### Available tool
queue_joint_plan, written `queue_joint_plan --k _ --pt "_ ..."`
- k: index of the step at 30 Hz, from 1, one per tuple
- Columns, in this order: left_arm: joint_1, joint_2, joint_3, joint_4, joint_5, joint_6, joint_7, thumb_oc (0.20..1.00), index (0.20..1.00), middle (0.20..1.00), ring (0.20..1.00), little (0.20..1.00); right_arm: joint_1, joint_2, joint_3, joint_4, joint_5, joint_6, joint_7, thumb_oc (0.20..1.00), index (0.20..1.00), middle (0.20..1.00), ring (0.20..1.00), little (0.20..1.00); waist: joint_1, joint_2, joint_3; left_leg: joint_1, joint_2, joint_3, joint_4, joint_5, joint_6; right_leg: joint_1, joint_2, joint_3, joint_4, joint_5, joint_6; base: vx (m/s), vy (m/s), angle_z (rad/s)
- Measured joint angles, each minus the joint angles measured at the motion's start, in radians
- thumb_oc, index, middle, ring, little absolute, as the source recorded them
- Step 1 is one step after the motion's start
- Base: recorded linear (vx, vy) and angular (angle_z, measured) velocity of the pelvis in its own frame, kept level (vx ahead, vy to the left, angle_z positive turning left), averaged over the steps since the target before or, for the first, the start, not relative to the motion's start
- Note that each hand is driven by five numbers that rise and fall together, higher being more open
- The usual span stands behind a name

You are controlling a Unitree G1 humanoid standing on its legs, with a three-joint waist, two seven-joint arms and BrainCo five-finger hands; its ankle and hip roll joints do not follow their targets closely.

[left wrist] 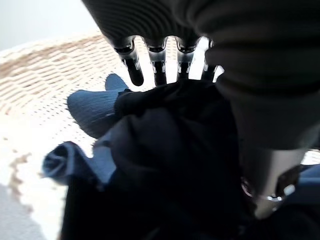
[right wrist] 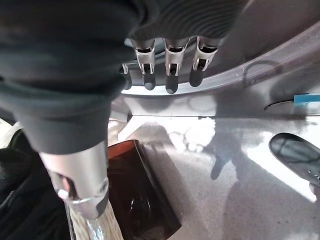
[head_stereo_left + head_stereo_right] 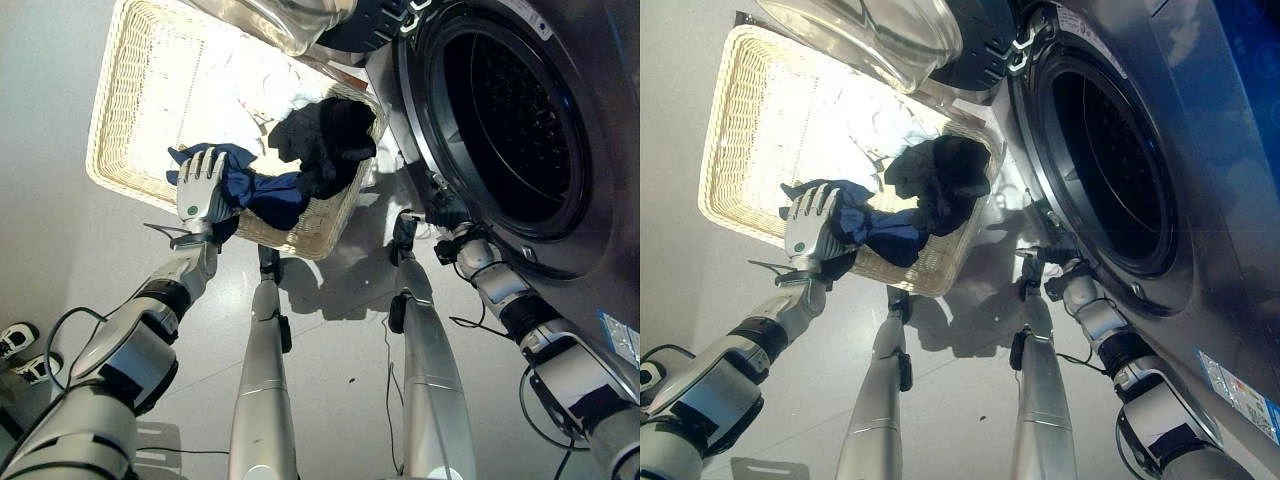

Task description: Put the clothes into the washing machine.

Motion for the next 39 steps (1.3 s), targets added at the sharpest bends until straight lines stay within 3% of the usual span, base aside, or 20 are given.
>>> queue_joint_plan --k 23,24,25,27,39 --pt "-0.099 -0.005 -0.003 0.043 -0.033 0.079 -0.107 1.000 1.000 1.000 1.000 1.000 -0.081 -0.006 0.027 -0.005 0.004 -0.010 -0.022 1.000 1.000 1.000 1.000 1.000 -0.002 0.000 -0.001 -0.064 -0.001 -0.003 0.007 0.000 0.000 -0.072 -0.001 0.000 0.026 -0.012 -0.002 0.00 0.000 0.00" --pt "-0.104 -0.005 -0.007 0.044 -0.034 0.088 -0.114 0.931 0.931 0.931 0.931 0.931 -0.083 -0.007 0.027 -0.005 0.004 -0.010 -0.023 1.000 1.000 1.000 1.000 1.000 -0.003 0.000 -0.001 -0.071 -0.001 -0.003 0.010 0.000 0.000 -0.077 -0.001 0.000 0.027 -0.011 -0.002 0.00 0.000 0.00" --pt "-0.109 -0.005 -0.010 0.045 -0.036 0.091 -0.116 0.784 0.784 0.784 0.784 0.784 -0.083 -0.008 0.027 -0.005 0.004 -0.010 -0.024 1.000 1.000 1.000 1.000 1.000 -0.003 0.000 -0.001 -0.073 -0.001 -0.003 0.010 0.000 0.000 -0.080 -0.001 0.001 0.027 -0.011 -0.002 0.00 0.000 0.00" --pt "-0.120 -0.005 -0.014 0.047 -0.040 0.096 -0.121 0.200 0.200 0.200 0.200 0.200 -0.084 -0.010 0.028 -0.004 0.008 -0.010 -0.024 1.000 1.000 1.000 1.000 1.000 -0.003 0.000 -0.002 -0.085 -0.001 -0.004 0.017 0.000 0.000 -0.090 -0.001 0.001 0.031 -0.011 -0.002 0.00 0.000 0.00" --pt "-0.198 0.010 -0.014 0.046 -0.053 0.081 -0.129 0.200 0.200 0.200 0.200 0.200 -0.095 -0.013 0.061 -0.005 0.032 -0.018 -0.039 1.000 1.000 1.000 1.000 1.000 -0.007 -0.003 -0.004 -0.120 -0.002 -0.023 0.043 -0.002 -0.003 -0.107 0.005 0.007 0.039 -0.014 -0.006 0.00 -0.003 0.01"
